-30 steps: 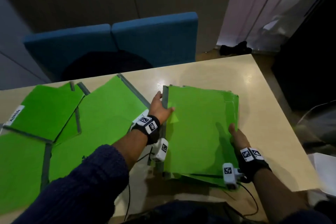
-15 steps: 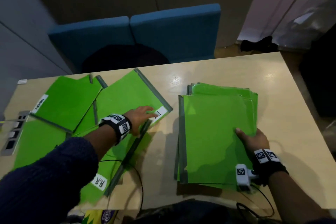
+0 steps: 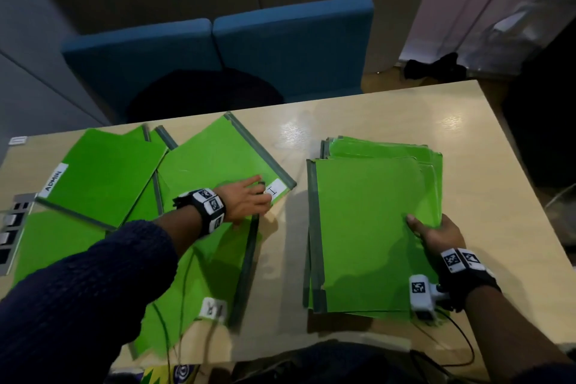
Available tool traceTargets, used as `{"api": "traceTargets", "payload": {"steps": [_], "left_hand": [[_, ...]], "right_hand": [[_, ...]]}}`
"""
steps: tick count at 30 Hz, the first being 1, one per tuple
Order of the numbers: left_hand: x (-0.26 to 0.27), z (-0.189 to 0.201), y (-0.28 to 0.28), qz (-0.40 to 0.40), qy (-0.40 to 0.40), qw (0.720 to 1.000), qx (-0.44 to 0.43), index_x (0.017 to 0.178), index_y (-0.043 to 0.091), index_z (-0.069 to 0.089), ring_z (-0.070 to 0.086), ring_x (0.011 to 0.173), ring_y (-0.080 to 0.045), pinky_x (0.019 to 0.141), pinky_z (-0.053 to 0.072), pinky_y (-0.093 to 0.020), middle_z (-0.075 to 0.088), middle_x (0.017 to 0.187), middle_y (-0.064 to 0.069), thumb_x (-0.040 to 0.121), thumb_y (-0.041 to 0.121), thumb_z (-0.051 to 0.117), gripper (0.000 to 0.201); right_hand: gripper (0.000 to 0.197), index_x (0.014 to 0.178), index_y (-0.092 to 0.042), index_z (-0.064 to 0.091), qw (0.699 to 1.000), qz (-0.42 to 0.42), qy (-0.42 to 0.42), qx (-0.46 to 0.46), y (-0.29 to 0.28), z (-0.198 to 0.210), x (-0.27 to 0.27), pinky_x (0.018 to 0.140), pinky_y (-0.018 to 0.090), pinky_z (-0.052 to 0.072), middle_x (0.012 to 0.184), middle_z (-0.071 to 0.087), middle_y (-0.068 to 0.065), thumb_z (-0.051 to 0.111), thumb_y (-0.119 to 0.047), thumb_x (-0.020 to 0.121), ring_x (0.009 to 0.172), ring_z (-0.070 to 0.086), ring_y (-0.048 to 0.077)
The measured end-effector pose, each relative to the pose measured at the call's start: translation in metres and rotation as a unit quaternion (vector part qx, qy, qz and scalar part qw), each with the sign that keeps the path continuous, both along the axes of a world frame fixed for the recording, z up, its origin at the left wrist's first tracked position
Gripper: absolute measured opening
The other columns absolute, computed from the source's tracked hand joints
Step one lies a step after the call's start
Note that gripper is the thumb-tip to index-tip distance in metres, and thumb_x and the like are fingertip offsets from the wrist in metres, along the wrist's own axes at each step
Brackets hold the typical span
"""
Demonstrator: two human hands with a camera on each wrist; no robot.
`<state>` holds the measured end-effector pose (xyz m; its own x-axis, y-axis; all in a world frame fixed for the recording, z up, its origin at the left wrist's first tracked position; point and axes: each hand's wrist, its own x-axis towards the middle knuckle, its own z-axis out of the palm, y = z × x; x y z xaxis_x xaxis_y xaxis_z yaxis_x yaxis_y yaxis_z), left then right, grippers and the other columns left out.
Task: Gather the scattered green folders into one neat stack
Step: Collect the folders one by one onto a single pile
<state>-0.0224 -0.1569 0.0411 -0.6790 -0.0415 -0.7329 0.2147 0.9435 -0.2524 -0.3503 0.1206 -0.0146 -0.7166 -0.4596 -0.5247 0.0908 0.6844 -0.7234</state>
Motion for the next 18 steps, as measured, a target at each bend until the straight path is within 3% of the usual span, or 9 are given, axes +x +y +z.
{"api": "traceTargets", "payload": {"steps": [2, 6, 9, 10, 12, 15, 18], "left_hand": [[-0.014, 0.005, -0.014, 0.052, 0.047, 0.996, -0.049, 0.146, 0.014, 0.029, 0.028, 0.138, -0.034, 0.118, 0.005, -0.051, 0.029, 0.149, -0.012, 0.081, 0.059, 0.058, 0.084], [-0.037, 0.025, -0.049, 0.185, 0.122, 0.969, -0.105, 0.147, 0.013, 0.026, 0.023, 0.14, -0.032, 0.118, 0.01, -0.052, 0.025, 0.151, -0.01, 0.079, 0.055, 0.065, 0.089], [-0.047, 0.018, -0.064, 0.252, 0.11, 0.956, -0.102, 0.152, 0.016, 0.017, 0.006, 0.148, -0.033, 0.118, 0.006, -0.058, 0.011, 0.159, -0.01, 0.089, 0.027, 0.058, 0.076], [-0.049, 0.01, -0.066, 0.261, 0.1, 0.958, -0.067, 0.153, 0.019, 0.012, -0.001, 0.149, -0.031, 0.118, 0.005, -0.059, 0.006, 0.161, -0.008, 0.087, 0.022, 0.061, 0.082], [-0.052, -0.005, -0.065, 0.243, 0.048, 0.968, 0.03, 0.154, 0.024, 0.001, -0.007, 0.149, -0.027, 0.118, 0.005, -0.059, -0.001, 0.162, -0.003, 0.073, 0.035, 0.079, 0.113], [-0.057, -0.019, -0.058, 0.229, 0.016, 0.971, 0.069, 0.153, 0.022, -0.002, 0.002, 0.149, -0.025, 0.116, 0.001, -0.057, 0.006, 0.159, -0.004, 0.052, 0.049, 0.089, 0.138], [-0.067, -0.02, -0.053, 0.211, 0.039, 0.976, 0.045, 0.15, 0.016, 0.014, 0.024, 0.141, -0.027, 0.119, 0.002, -0.053, 0.025, 0.149, -0.007, 0.054, 0.047, 0.088, 0.125]], "right_hand": [[0.054, 0.11, -0.017, 0.065, 1.0, -0.006, -0.003, -0.003, -0.001, 0.0, 0.0, 0.081, 0.051, 0.058, 0.102, 0.072, 0.013, 0.081, -0.052, 0.072, 0.086, 0.069, 0.033], [0.079, 0.106, -0.021, 0.066, 1.0, -0.02, -0.017, 0.006, 0.002, -0.009, -0.002, 0.074, 0.054, 0.06, 0.095, 0.074, 0.007, 0.079, -0.07, 0.046, 0.082, 0.072, 0.033], [0.066, 0.115, -0.015, 0.065, 1.0, -0.014, -0.006, 0.011, 0.0, -0.007, -0.001, 0.08, 0.054, 0.058, 0.101, 0.073, 0.01, 0.083, -0.054, 0.064, 0.087, 0.07, 0.033], [0.062, 0.118, -0.012, 0.064, 1.0, -0.009, 0.005, 0.016, 0.0, -0.007, -0.002, 0.084, 0.053, 0.057, 0.104, 0.072, 0.012, 0.081, -0.049, 0.072, 0.09, 0.069, 0.034], [0.059, 0.12, -0.012, 0.062, 1.0, -0.001, 0.017, 0.024, 0.001, -0.005, -0.003, 0.087, 0.051, 0.056, 0.105, 0.07, 0.011, 0.078, -0.048, 0.076, 0.095, 0.067, 0.034], [0.058, 0.12, -0.015, 0.063, 1.0, 0.007, 0.014, 0.01, 0.002, -0.003, -0.001, 0.082, 0.043, 0.056, 0.103, 0.07, 0.009, 0.077, -0.051, 0.076, 0.091, 0.068, 0.03], [0.053, 0.117, -0.016, 0.066, 1.0, 0.003, 0.013, -0.002, 0.002, -0.003, -0.001, 0.078, 0.042, 0.058, 0.101, 0.073, 0.009, 0.079, -0.047, 0.076, 0.085, 0.07, 0.028]]}}
